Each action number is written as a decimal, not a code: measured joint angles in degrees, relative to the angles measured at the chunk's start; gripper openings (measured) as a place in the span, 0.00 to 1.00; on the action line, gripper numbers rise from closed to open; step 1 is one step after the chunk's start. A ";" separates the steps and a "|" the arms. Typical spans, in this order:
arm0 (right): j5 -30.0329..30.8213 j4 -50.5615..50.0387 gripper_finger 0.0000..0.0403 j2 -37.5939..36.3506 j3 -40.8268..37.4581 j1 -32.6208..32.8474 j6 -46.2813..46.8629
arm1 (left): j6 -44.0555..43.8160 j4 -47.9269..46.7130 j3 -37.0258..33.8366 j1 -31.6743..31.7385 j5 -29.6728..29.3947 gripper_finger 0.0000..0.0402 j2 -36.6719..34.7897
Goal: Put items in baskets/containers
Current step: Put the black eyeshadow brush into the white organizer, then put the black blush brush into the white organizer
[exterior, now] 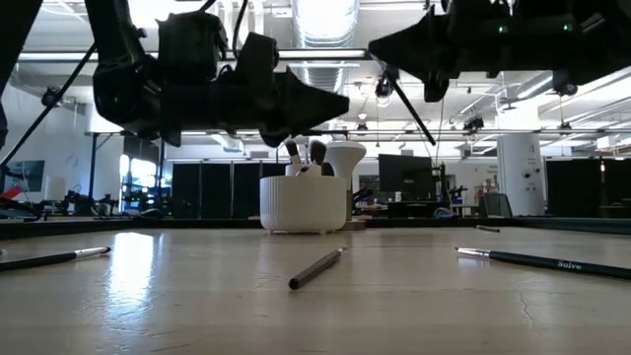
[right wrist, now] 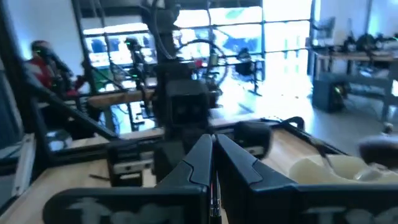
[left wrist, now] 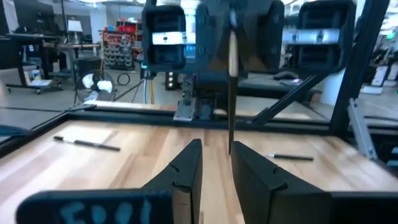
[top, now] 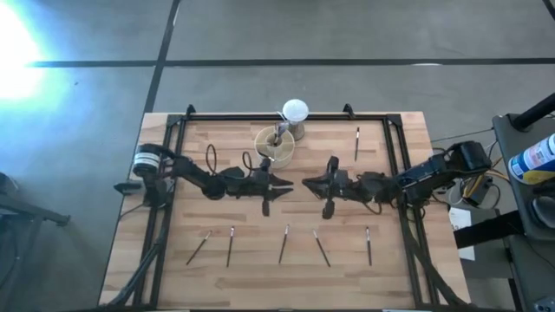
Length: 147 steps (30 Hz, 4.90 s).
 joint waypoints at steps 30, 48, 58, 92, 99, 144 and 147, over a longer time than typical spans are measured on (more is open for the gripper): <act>-0.81 9.82 0.03 11.97 8.29 2.91 -6.46 | -0.93 4.43 3.58 -3.06 6.00 0.20 -0.55; 4.46 8.21 0.05 11.90 8.29 2.91 -9.52 | 4.60 -8.07 2.10 -3.17 -8.28 0.02 -7.39; 5.41 7.52 0.21 11.88 8.23 3.03 -9.45 | 9.79 -16.64 -1.89 -0.63 -21.66 0.01 -15.89; 5.33 5.97 0.13 11.88 8.29 2.97 -11.44 | 5.17 -20.79 -9.84 12.79 -24.71 0.05 -18.88; 5.28 5.88 0.13 11.88 8.36 2.97 -11.47 | 4.34 -20.81 -9.86 12.79 -24.71 0.19 -18.86; 5.31 4.78 0.13 11.88 8.38 2.97 -12.07 | 7.69 -29.80 -9.84 12.74 -13.41 0.23 -21.00; 5.33 4.61 0.13 11.88 8.38 2.97 -12.25 | 10.79 -29.77 -9.95 12.35 -9.79 0.23 -21.02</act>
